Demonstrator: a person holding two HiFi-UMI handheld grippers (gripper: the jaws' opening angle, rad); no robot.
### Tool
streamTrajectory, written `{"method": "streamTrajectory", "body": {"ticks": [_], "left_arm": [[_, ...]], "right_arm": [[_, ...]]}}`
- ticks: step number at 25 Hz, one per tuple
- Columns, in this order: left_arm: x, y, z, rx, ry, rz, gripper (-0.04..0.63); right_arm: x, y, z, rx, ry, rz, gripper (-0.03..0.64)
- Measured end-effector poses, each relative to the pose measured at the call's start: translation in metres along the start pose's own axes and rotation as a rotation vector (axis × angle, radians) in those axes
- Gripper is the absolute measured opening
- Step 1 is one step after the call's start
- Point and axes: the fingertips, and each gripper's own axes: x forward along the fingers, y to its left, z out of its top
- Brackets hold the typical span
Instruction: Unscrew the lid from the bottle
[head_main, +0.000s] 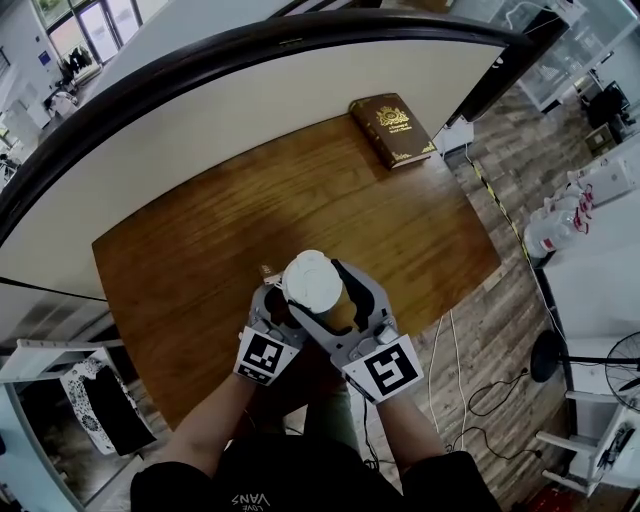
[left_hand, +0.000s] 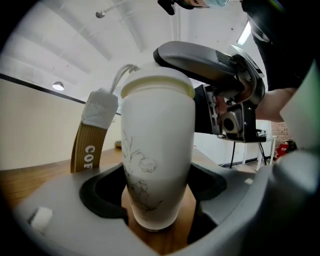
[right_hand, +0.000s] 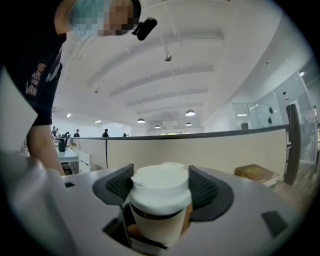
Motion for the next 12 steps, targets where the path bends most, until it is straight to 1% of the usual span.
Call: {"method": "streamTrajectory", "body": {"ticks": [2,4,5,7,8,9,12], "left_arm": [[0.000,0.001,-0.001,-0.017,0.001,-0.002,0.371],[0.001,0.001,-0.006,-0.036,0.028,-0.004,0.371],[0.002,0.001,-0.013,-0.040,0.060,-0.004,0.371],[0.002,-0.001,-0.035,-0.041,0.157,-0.009,0.371],[0.000,-0.003,-0.044,-0.046,0.190,-0.015,0.371],[-0.003,-0.005,-0.048,-0.053,0.200,-0.021,0.371],[-0.008,-0.007,-0.047,-0.071,0.182,-0.032,0.371]], "right_arm": [[-0.002,-0.004,0.004,0.013,-0.008,-0.007,0.322],[-0.004,-0.006,0.010,0.019,-0.020,-0.013,0.322],[-0.006,-0.007,0.014,0.020,-0.026,-0.016,0.322],[-0.010,-0.007,0.021,0.025,-0.036,-0.024,0.322],[-0.012,-0.008,0.025,0.030,-0.039,-0.031,0.322],[-0.015,-0.009,0.028,0.037,-0.043,-0.040,0.322],[-0.024,-0.014,0.040,0.061,-0.074,-0.062,0.322]]}}
